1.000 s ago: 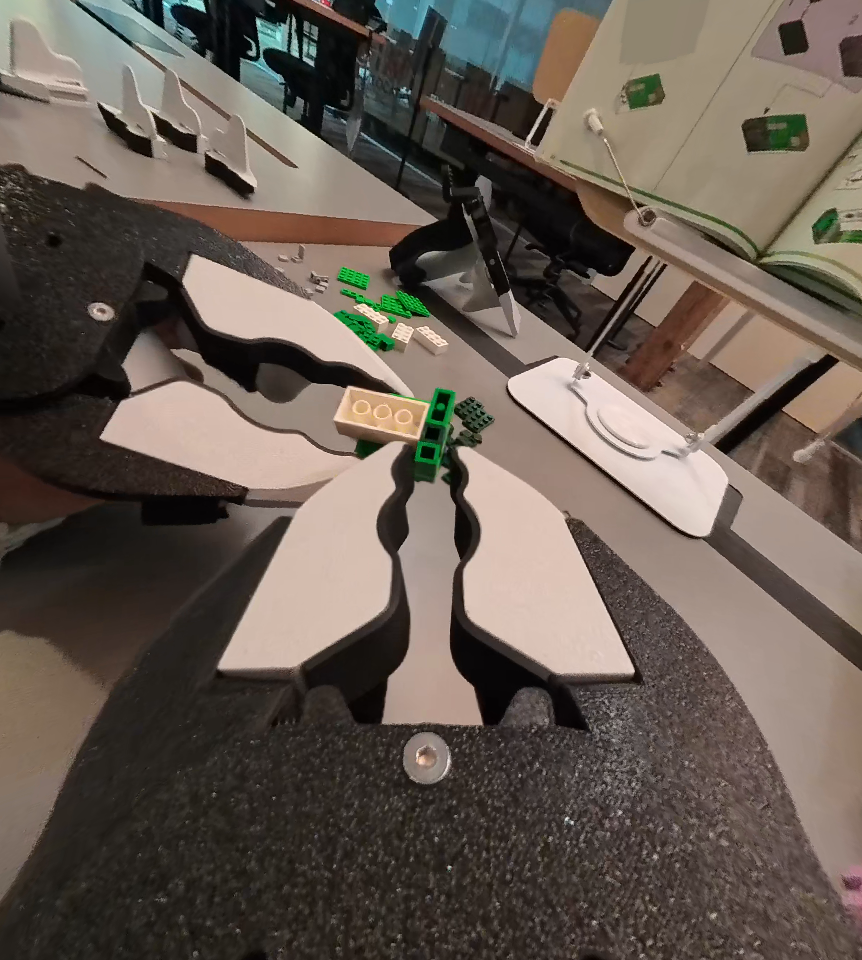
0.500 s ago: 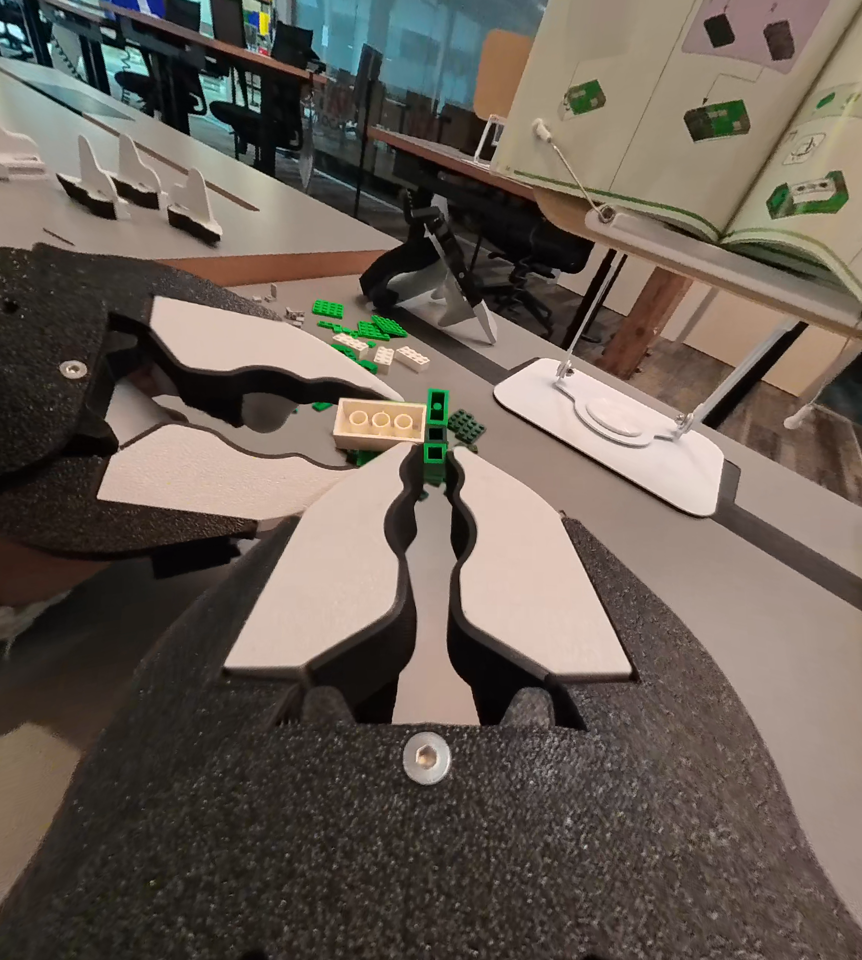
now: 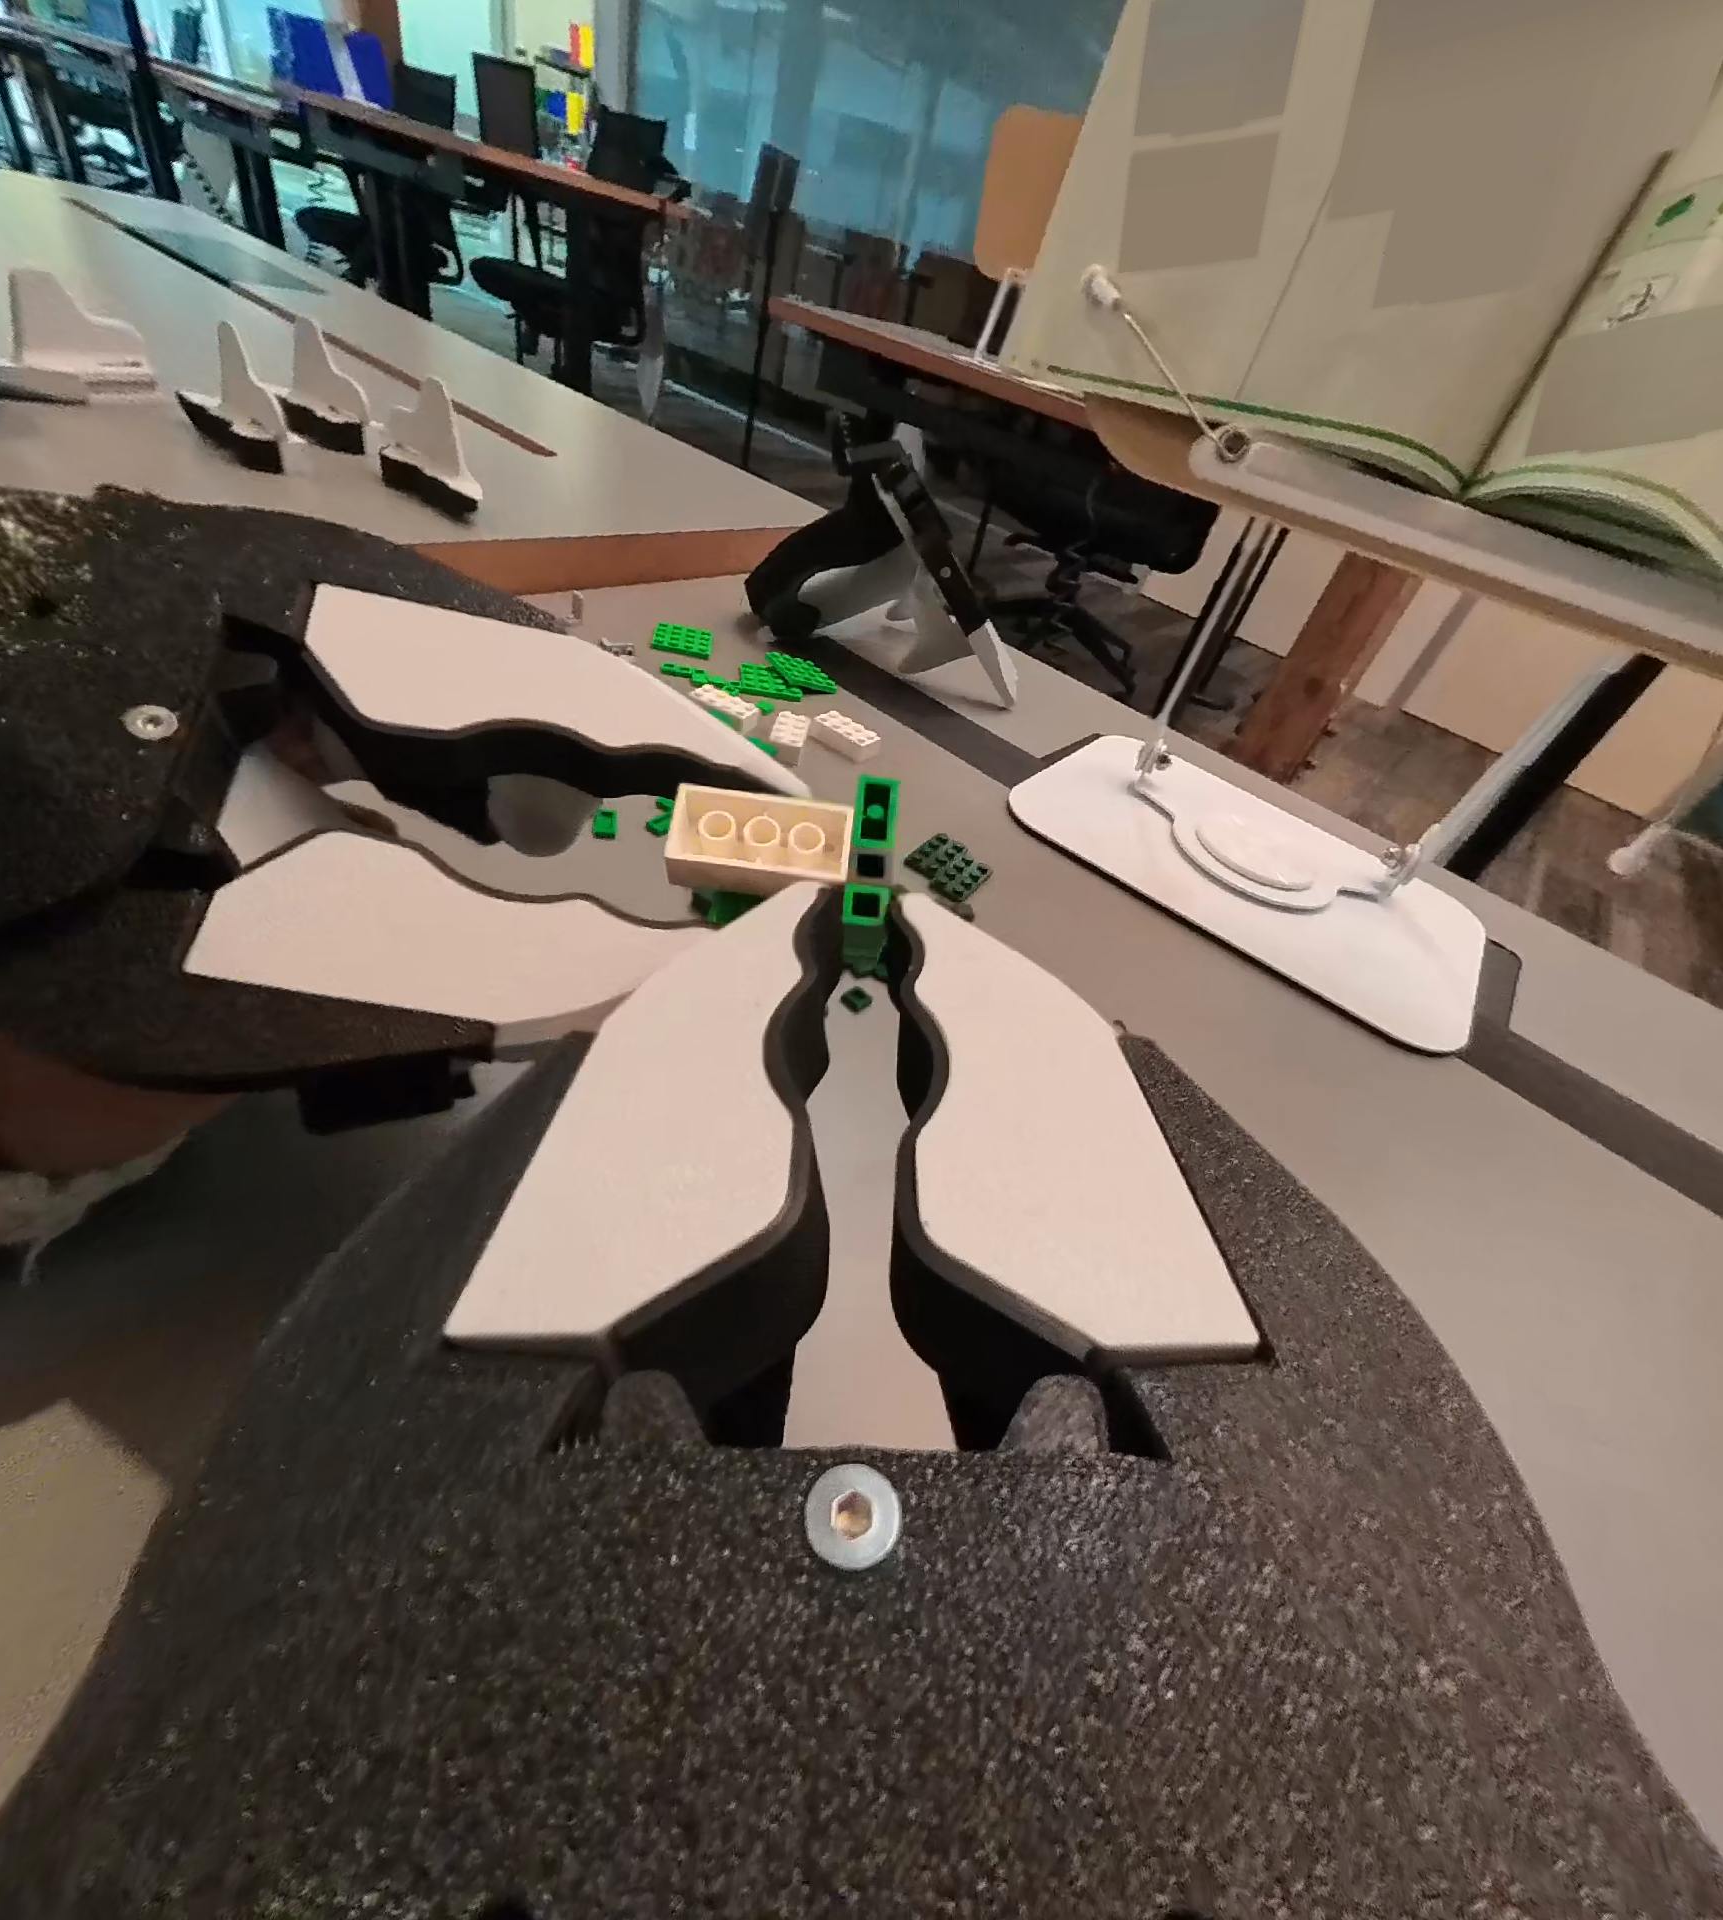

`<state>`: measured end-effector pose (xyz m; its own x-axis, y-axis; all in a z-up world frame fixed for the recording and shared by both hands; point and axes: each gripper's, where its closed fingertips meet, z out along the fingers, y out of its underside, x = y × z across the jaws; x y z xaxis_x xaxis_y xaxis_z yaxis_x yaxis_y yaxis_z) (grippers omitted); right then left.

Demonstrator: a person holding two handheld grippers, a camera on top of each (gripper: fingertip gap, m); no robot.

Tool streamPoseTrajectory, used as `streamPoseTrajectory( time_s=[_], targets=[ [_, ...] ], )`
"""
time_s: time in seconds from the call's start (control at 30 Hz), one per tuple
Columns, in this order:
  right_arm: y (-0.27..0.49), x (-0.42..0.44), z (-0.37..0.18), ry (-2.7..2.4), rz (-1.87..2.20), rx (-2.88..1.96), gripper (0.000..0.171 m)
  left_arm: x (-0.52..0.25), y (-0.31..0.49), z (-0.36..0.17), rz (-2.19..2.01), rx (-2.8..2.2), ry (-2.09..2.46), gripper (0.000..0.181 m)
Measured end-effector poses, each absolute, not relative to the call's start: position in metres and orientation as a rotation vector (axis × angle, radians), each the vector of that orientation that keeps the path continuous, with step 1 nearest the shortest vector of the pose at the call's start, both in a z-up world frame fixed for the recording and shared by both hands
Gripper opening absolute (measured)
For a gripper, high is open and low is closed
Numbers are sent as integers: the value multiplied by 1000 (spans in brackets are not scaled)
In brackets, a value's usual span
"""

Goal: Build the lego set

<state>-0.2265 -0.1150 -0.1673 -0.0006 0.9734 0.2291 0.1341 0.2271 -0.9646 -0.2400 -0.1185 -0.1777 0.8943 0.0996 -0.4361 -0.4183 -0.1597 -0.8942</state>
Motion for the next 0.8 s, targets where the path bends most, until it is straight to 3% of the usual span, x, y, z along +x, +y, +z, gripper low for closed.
streamPoseTrajectory(
  time_s=[0.17,0.27,0.43,0.67,0.8],
  targets=[
    [-113,-225,-172,-1408,1016,-1180,8,-237,-117,-180,453,-1680,278,35],
    [-118,-221,-165,-1417,1095,-1116,33,-235,-117,-178,415,-1664,275,35],
    [-114,-206,-147,-1436,1196,-904,59,-224,-119,-173,232,-1602,299,35],
    [-113,-195,-173,-1684,700,-532,48,-237,-121,-176,75,-1617,172,35],
    [-88,-172,-198,-1920,774,-640,30,-235,-120,-180,27,-1631,196,35]
  ],
)
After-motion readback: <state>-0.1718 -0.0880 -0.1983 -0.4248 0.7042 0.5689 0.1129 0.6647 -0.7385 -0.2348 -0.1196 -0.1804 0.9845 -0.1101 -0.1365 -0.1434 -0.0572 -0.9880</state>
